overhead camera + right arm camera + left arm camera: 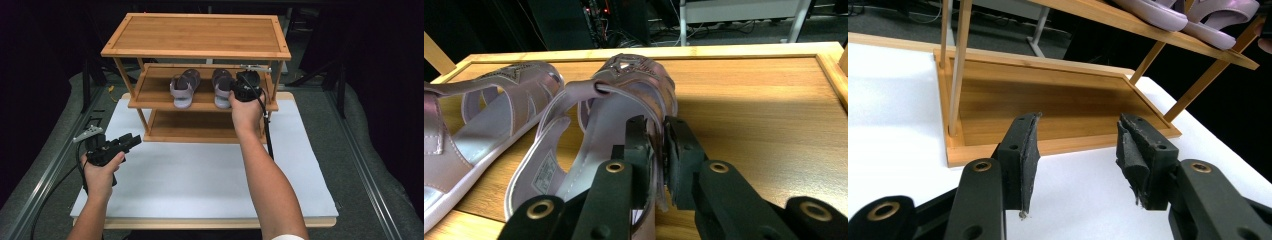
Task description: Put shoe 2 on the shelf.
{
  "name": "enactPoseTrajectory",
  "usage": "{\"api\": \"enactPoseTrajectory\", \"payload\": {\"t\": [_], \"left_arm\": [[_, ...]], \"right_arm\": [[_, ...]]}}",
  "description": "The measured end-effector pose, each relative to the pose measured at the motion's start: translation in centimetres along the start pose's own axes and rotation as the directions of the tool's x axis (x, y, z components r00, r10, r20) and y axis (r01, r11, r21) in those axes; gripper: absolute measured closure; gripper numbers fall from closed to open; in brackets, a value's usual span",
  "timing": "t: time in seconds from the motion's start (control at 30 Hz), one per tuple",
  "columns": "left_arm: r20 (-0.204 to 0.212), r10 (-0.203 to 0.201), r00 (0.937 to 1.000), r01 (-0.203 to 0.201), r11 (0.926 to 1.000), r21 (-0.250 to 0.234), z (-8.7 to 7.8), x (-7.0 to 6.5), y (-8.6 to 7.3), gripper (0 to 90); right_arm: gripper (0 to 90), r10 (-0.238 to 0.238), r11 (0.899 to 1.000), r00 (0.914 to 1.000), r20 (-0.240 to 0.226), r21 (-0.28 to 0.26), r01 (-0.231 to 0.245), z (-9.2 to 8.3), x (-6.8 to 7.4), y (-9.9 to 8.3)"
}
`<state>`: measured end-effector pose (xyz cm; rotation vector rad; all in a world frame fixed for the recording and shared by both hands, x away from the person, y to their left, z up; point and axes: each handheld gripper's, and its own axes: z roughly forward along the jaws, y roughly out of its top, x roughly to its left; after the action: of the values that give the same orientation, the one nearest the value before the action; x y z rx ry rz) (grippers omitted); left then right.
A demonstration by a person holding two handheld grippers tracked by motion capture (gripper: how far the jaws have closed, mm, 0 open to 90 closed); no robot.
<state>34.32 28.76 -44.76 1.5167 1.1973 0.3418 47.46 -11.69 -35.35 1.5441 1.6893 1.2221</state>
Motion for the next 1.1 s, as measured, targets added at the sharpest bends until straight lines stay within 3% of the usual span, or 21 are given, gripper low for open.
{"api": "enactPoseTrajectory", "payload": {"t": [0.27,0.47,0.57,0.7,0.73,0.9,1.1], "left_arm": [[0.003,0.007,1.0,-0.007,1.0,-0.001,0.1,-0.3,0.1,50.9],[0.004,0.016,0.9999,-0.016,0.9999,0.007,0.4,-0.6,0.1,50.9],[0.002,0.019,0.9998,-0.019,0.9998,0.003,0.5,-0.7,0.2,51.0],[-0.001,0.04,0.9992,-0.04,0.9992,0.007,0.7,-1.1,0.4,52.0],[-0.002,0.043,0.9991,-0.043,0.9991,0.005,0.8,-1.3,0.4,53.8],[-0.014,0.081,0.9966,-0.081,0.9967,0.008,1.7,-2.4,1.4,59.5],[-0.027,0.143,0.9894,-0.142,0.9896,0.021,3.7,-4.0,3.5,78.5]], "right_arm": [[73.9,0.015,1.0,0.9994,-0.032,-0.013,-0.016,-0.5,0.1,0.2],[70.1,-0.007,0.998,0.998,-0.063,-0.061,0.003,-1.9,-0.3,0.6],[70.0,-0.03,0.998,0.9978,-0.059,-0.056,0.027,-2.5,-0.3,0.6],[69.3,-0.041,0.997,0.9939,-0.102,-0.069,0.034,-3.9,-0.3,0.5],[69.4,-0.059,0.996,0.9924,-0.108,-0.068,0.052,-4.5,-0.3,0.3],[71.1,-0.065,0.995,0.9906,-0.121,-0.078,0.056,-5.6,-0.5,0.0],[77.3,-0.102,0.993,0.989,-0.107,-0.068,0.095,-6.2,-1.1,-0.5]]}}
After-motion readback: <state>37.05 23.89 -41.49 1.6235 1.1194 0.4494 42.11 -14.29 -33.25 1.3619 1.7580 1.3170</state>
